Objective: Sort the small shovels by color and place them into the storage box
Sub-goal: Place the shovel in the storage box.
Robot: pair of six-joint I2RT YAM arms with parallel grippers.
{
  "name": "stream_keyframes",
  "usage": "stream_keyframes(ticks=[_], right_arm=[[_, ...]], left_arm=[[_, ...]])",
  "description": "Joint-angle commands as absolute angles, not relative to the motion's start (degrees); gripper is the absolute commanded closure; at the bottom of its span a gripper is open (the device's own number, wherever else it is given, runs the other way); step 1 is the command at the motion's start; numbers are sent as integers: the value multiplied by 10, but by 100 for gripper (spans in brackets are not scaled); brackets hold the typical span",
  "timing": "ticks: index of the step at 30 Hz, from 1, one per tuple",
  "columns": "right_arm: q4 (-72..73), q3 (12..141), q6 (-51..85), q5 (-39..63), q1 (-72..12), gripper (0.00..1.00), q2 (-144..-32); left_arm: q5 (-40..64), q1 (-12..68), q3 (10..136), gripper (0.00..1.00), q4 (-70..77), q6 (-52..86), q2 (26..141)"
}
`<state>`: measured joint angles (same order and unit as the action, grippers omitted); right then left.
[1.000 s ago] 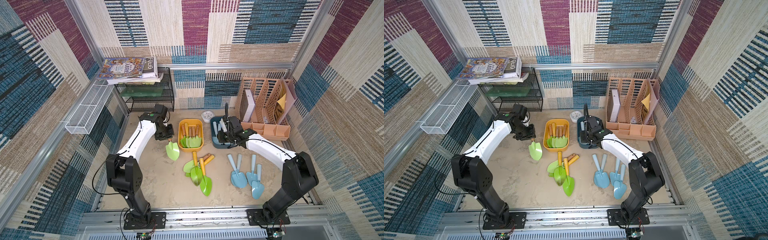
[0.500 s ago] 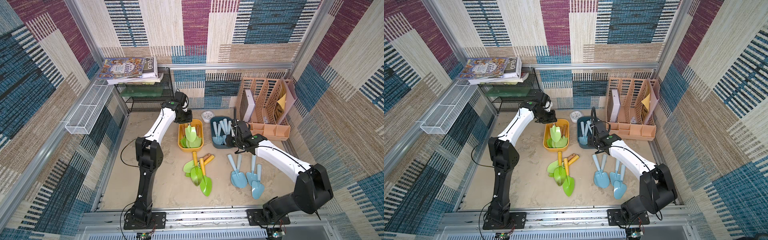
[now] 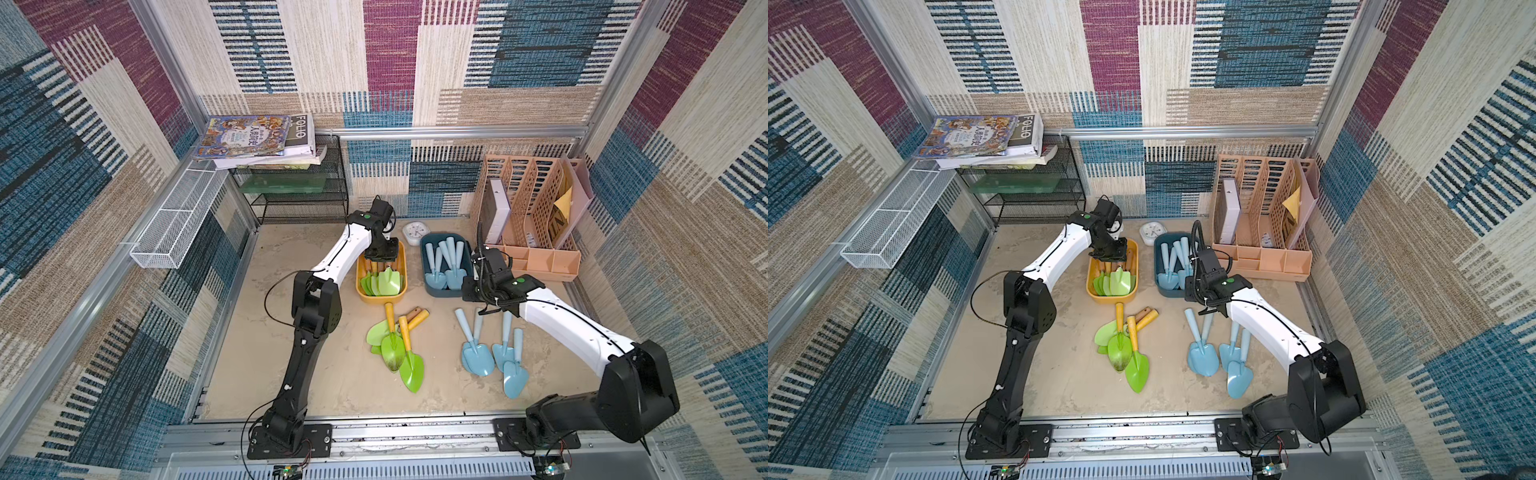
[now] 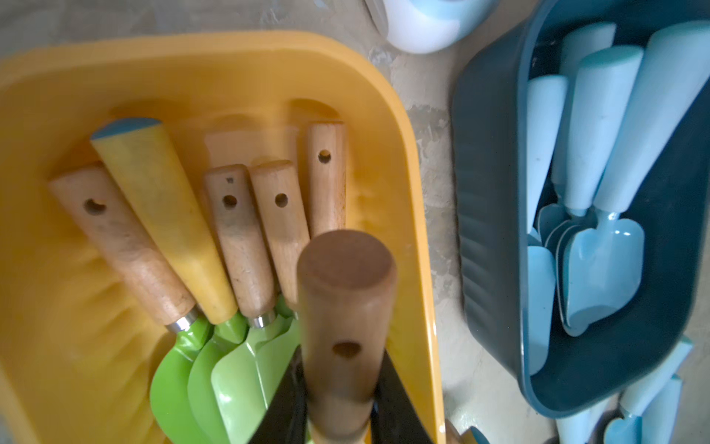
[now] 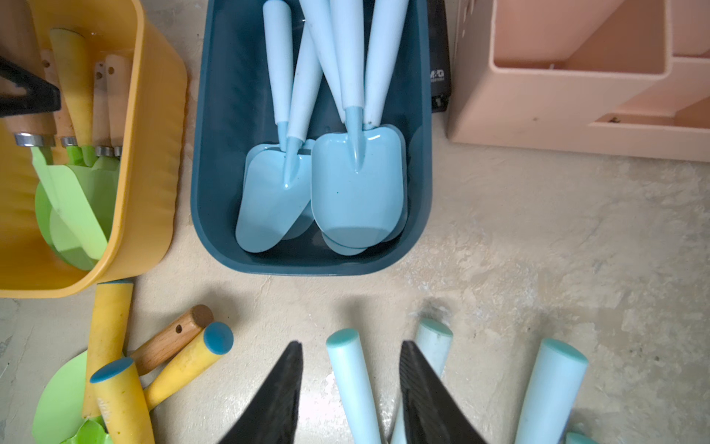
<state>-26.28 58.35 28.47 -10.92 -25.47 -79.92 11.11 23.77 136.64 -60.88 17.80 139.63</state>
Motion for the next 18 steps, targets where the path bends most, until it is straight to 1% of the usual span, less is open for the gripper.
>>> stream_keyframes(ticks=[1,6,8,9,10,11,12,15,18], right_arm=[[-266,581,292,-114,-253,56,-796],[-267,581,293,-115,-251,56,-792],[-267,579,294,-115,-250,56,-790],[-268,578,294,-115,-249,56,-789],[-269,577,295,-117,-250,56,-786],[-267,575,296,-118,-249,56,-784],[-267,573,297,-118,-248,56,-781],[-265,565,300,-118,-247,56,-775],[-265,561,302,-114,-247,55,-773]], left_arm=[[88,238,1374,100,-625,175,1411],[78,239,1400,100,-636,188,1438],[79,239,1403,87,-637,195,1440],[80,239,1403,77,-637,199,1439],[84,239,1403,69,-637,202,1438],[89,239,1403,62,-637,206,1435],[96,239,1403,58,-637,209,1432],[112,240,1400,55,-637,220,1414],[119,241,1389,54,-637,227,1382]])
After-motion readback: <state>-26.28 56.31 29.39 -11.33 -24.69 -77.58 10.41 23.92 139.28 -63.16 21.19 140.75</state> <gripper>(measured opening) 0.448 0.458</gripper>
